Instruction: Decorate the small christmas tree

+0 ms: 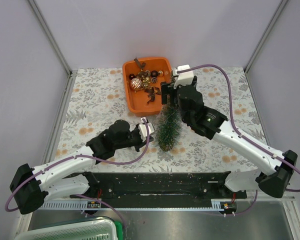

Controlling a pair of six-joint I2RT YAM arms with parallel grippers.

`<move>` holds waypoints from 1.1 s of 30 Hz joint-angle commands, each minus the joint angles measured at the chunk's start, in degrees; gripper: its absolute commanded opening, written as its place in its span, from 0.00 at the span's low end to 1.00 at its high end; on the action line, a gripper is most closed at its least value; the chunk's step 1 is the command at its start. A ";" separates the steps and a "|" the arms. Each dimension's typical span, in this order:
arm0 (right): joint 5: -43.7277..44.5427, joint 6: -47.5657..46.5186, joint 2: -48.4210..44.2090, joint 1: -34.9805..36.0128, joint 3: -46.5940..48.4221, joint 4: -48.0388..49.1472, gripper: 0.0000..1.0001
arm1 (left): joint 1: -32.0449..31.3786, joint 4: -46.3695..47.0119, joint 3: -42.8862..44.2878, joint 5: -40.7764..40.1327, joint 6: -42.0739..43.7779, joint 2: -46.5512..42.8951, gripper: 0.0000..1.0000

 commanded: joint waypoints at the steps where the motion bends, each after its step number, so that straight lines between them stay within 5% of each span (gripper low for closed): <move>1: -0.14 -2.06 2.22 -0.45 5.85 1.93 0.82 | 0.49 4.66 -0.60 -1.00 0.01 -1.97 0.00; 7: -0.58 0.14 3.45 -0.45 7.44 0.17 0.43 | 0.67 5.73 -1.39 -1.97 -0.78 -2.49 0.00; 11: -2.33 -0.47 2.49 -0.53 7.17 0.52 0.26 | 0.93 7.22 -1.57 -4.95 -1.83 -2.41 0.00; 17: -15.40 -1.00 -0.93 -3.43 2.27 6.39 0.14 | 1.37 7.14 -0.61 -5.84 -6.31 -2.58 0.00; 33: -65.51 9.71 -10.09 -20.04 -16.64 31.98 0.05 | 3.39 6.17 -1.83 -6.10 -6.06 -3.20 0.00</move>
